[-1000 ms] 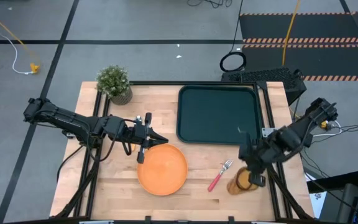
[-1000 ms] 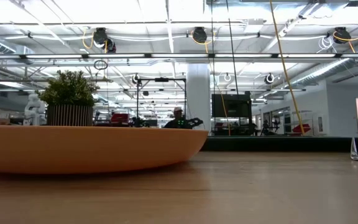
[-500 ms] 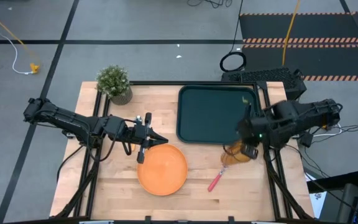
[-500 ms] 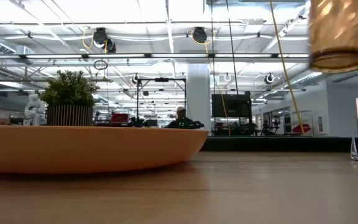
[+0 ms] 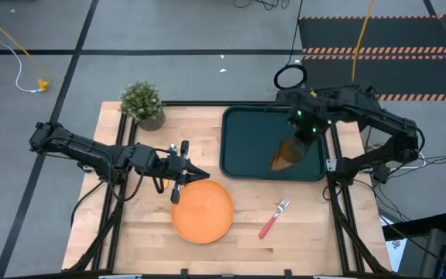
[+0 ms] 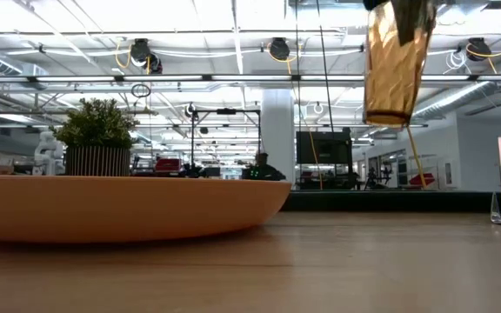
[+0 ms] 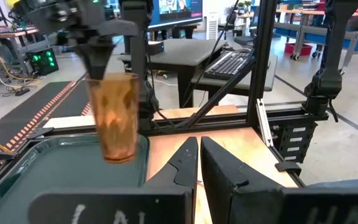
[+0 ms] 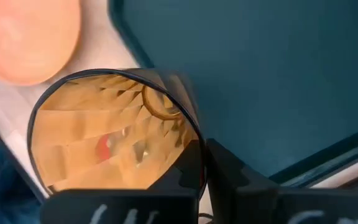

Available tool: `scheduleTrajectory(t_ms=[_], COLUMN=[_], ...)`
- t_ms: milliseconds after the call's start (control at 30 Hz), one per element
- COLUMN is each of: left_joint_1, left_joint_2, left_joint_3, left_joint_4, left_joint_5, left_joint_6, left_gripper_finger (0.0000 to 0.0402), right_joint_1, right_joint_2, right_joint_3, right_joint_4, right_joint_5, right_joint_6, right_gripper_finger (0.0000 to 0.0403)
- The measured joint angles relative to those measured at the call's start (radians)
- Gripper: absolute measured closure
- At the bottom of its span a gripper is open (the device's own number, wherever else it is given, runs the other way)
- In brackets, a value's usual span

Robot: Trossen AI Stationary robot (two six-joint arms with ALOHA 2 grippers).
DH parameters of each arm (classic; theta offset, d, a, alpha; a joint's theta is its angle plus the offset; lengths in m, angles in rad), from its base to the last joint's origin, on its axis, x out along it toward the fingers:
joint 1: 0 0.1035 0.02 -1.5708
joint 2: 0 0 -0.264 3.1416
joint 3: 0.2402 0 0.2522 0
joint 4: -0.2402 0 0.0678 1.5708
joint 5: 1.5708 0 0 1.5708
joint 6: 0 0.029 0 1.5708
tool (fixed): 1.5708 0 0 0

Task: Pick and place plate/cup/fork/spoon on tray
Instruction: Put the brown cup on the top right of the black tray

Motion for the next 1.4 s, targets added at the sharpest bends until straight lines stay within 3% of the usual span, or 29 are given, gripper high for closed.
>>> scheduleTrajectory(t_ms=[267, 667, 1067, 1400], left_joint_1=[-0.001, 0.0, -0.001, -0.017], left_joint_2=[0.0, 0.0, 0.0, 0.0], left_joint_3=[0.0, 0.0, 0.0, 0.0], left_joint_4=[-0.006, -0.028, -0.028, -0.038], left_joint_5=[0.0, 0.0, 0.0, 0.0], left_joint_6=[-0.004, -0.002, -0.004, -0.007], left_gripper_finger=[0.0378, 0.0378, 0.0378, 0.0378], right_joint_1=[-0.238, -0.544, -0.73, -0.839], right_joint_2=[0.054, 0.166, 0.255, 0.257], right_joint_3=[0.0, -0.001, -0.001, -0.001], right_joint_4=[-0.001, 0.001, 0.028, 0.126], right_joint_5=[0.005, 0.2, 0.261, 0.221], right_joint_6=[-0.176, -0.371, -0.452, -0.466], right_gripper_finger=[0.0403, 0.0403, 0.0403, 0.0403])
